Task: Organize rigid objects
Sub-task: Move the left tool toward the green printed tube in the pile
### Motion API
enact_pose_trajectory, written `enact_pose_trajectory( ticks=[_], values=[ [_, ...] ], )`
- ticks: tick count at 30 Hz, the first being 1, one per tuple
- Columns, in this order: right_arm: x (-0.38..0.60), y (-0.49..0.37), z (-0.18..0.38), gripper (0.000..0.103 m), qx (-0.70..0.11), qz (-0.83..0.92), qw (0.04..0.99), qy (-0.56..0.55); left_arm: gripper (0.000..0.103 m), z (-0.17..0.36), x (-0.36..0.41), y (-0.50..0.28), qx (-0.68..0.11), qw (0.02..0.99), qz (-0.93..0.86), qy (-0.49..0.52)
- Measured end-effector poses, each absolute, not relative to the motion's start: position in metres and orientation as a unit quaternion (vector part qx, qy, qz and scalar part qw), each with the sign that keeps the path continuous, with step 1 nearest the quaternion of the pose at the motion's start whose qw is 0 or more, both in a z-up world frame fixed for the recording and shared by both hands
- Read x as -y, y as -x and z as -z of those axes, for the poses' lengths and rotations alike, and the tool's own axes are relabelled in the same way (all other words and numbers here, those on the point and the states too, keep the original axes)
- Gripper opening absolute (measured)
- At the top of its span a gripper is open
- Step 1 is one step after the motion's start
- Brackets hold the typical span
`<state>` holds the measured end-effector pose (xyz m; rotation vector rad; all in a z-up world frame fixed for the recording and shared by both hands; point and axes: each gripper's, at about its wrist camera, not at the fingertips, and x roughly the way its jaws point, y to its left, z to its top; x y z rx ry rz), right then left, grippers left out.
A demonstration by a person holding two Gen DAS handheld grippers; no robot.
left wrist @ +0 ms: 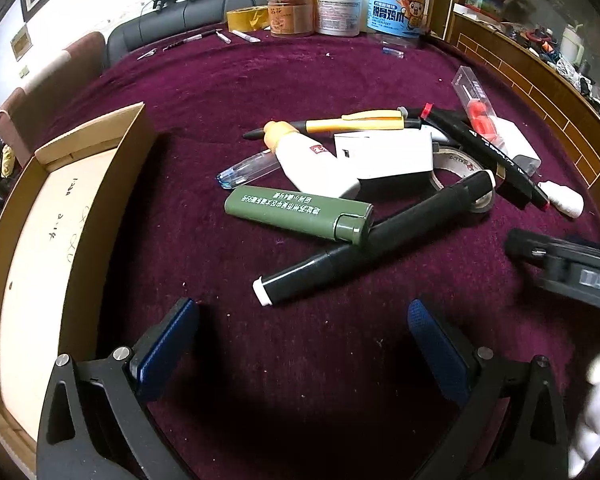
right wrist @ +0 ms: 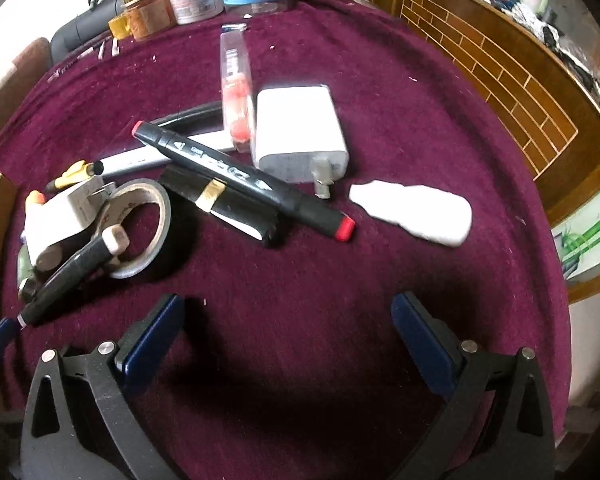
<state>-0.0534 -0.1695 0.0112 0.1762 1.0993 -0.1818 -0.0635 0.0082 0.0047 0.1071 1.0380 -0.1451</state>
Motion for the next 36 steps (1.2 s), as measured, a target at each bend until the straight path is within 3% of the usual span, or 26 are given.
enact_pose_trajectory(
  ticks=[3, 8, 20, 24, 33, 34, 35, 36],
  values=[
    [0.18, 0.079, -0.031, 0.103, -0.472, 0.092, 0.872, -0.093, 0.102, -0.005, -0.009, 0.062, -0.498, 0.863, 0.07, -0.051],
    [0.182, 0.117, -0.075, 0.103, -0.315, 0.105, 0.939, -0.088, 0.102, -0.006, -0.008, 0.058, -0.504, 0.86, 0.069, -0.05],
    [0.206, 0.076, -0.085, 0.102, -0.272, 0.196, 0.937, -0.101, 0.102, -0.008, 0.006, 0.066, -0.475, 0.873, 0.041, -0.097],
    [0.205, 0.084, -0.083, 0.102, -0.226, 0.23, 0.944, -0.075, 0.102, -0.006, -0.003, 0.062, -0.486, 0.87, 0.048, -0.066],
    [0.209, 0.082, -0.065, 0.101, -0.222, 0.219, 0.947, -0.077, 0.101, -0.005, -0.009, 0.061, -0.501, 0.861, 0.075, -0.05],
    [0.206, 0.08, -0.064, 0.101, -0.225, 0.213, 0.948, -0.071, 0.089, -0.008, -0.012, 0.063, -0.495, 0.865, 0.074, -0.041],
    [0.205, 0.08, -0.064, 0.101, -0.225, 0.209, 0.949, -0.068, 0.067, -0.011, -0.014, 0.066, -0.49, 0.868, 0.076, -0.036],
    [0.203, 0.08, -0.065, 0.102, -0.224, 0.204, 0.951, -0.066, 0.059, -0.017, -0.017, 0.069, -0.489, 0.867, 0.093, -0.024]
  ],
)
